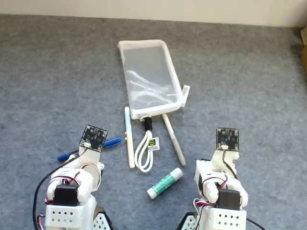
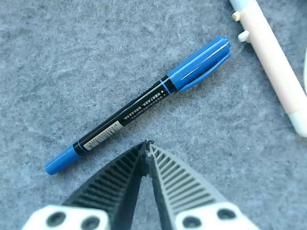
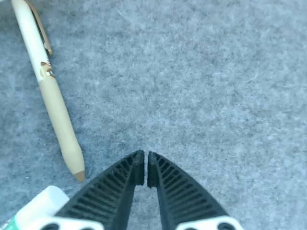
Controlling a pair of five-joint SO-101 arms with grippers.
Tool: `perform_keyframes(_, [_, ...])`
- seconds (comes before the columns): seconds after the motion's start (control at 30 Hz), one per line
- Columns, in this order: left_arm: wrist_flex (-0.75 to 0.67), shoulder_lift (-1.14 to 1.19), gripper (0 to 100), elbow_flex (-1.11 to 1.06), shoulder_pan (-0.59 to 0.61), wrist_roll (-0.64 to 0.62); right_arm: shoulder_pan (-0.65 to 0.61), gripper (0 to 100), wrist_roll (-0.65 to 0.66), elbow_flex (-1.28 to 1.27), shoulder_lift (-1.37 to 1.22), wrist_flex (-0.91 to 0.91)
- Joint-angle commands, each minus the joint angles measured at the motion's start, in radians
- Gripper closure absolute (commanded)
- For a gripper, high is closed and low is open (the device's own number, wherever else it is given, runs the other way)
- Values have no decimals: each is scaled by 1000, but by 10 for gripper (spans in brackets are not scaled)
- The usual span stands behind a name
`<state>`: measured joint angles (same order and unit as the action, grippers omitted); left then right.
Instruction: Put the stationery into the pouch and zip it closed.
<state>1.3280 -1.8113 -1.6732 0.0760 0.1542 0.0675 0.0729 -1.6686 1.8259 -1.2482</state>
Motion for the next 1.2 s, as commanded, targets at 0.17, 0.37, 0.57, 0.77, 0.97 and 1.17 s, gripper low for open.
perform_keyframes(0.17, [8, -10, 993, -22, 12, -6, 5, 979, 6, -127, 10, 5])
perform_keyframes(0.37, [8, -10, 993, -22, 12, -6, 5, 979, 6, -88, 10, 7])
perform_keyframes(0.57, [8, -10, 993, -22, 12, -6, 12, 979, 11, 93, 10, -2])
perform_keyframes(0.77, [8, -10, 993, -22, 12, -6, 7, 979, 6, 243, 10, -1])
perform_keyframes(0.97, [8, -10, 993, -22, 12, -6, 5, 980, 5, 403, 8, -2])
perform_keyframes(1.17, [8, -10, 993, -22, 12, -6, 5, 985, -35, 561, -15, -2])
